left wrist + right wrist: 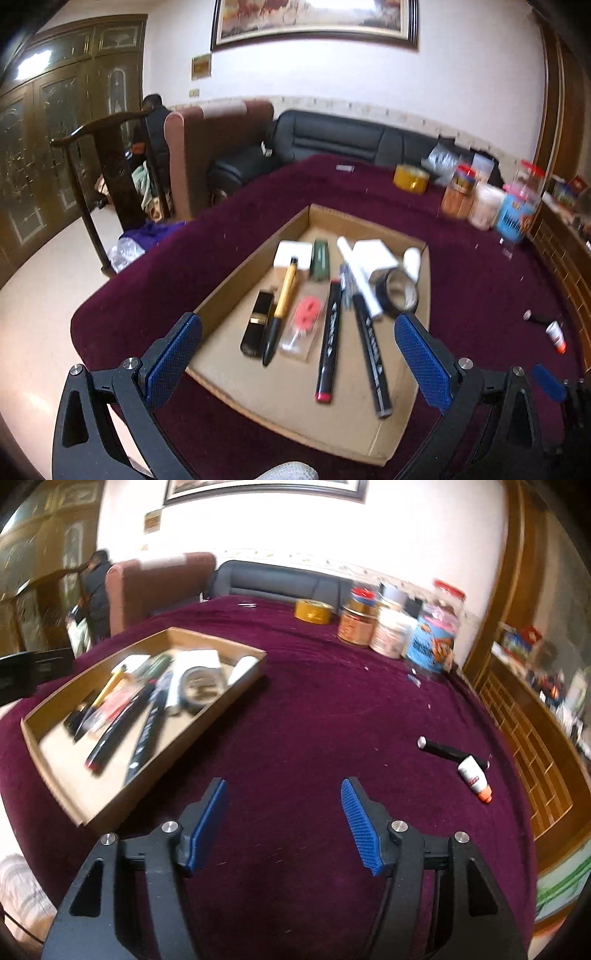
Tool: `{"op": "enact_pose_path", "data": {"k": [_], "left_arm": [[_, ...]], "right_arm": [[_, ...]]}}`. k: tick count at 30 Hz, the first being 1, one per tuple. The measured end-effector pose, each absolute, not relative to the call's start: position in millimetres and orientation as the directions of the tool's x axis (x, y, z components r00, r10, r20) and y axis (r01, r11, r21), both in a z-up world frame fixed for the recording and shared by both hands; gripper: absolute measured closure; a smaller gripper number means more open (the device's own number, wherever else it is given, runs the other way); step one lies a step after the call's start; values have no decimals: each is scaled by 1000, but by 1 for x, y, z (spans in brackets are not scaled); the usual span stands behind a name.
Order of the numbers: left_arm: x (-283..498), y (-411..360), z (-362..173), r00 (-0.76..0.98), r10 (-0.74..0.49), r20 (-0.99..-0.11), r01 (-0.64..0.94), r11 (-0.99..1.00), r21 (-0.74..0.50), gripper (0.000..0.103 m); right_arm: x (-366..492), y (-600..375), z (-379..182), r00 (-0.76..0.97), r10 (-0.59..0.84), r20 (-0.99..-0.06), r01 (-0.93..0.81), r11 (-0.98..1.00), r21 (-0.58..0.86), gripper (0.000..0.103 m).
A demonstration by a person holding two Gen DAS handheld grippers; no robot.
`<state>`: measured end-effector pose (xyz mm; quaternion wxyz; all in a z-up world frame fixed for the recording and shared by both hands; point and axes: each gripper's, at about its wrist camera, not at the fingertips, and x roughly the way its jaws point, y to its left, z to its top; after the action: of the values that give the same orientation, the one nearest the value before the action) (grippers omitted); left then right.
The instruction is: Organize rigid objects
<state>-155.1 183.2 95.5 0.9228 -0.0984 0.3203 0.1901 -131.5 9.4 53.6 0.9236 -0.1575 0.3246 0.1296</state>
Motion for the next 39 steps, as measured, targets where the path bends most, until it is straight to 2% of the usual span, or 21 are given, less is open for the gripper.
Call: {"op": "enact_pose_path", "data": {"k": [6, 14, 18, 28, 39], "left_arm": [[-153, 178, 80, 664, 363, -654, -435, 899, 57, 1], [-152, 188, 74, 651, 312, -692, -411, 911, 24, 1], [-151, 195, 72, 645, 289, -708, -410, 912, -2, 1], [-146, 217, 71, 621, 302, -723, -456, 890, -19, 1], [-129, 186, 76, 604, 332, -725, -428, 902, 56, 1]], "right_arm": [[-134, 29, 49, 743, 132, -657, -371, 897, -240, 34], [-83, 38, 44, 695, 47, -717, -320, 914, -249, 34], [-75, 42, 48, 673, 76, -735, -325, 924, -202, 34], [-82, 52, 43, 663, 104, -742, -368, 908, -202, 34], [-72, 24, 41, 651, 144, -745, -369, 918, -144, 34]]}}
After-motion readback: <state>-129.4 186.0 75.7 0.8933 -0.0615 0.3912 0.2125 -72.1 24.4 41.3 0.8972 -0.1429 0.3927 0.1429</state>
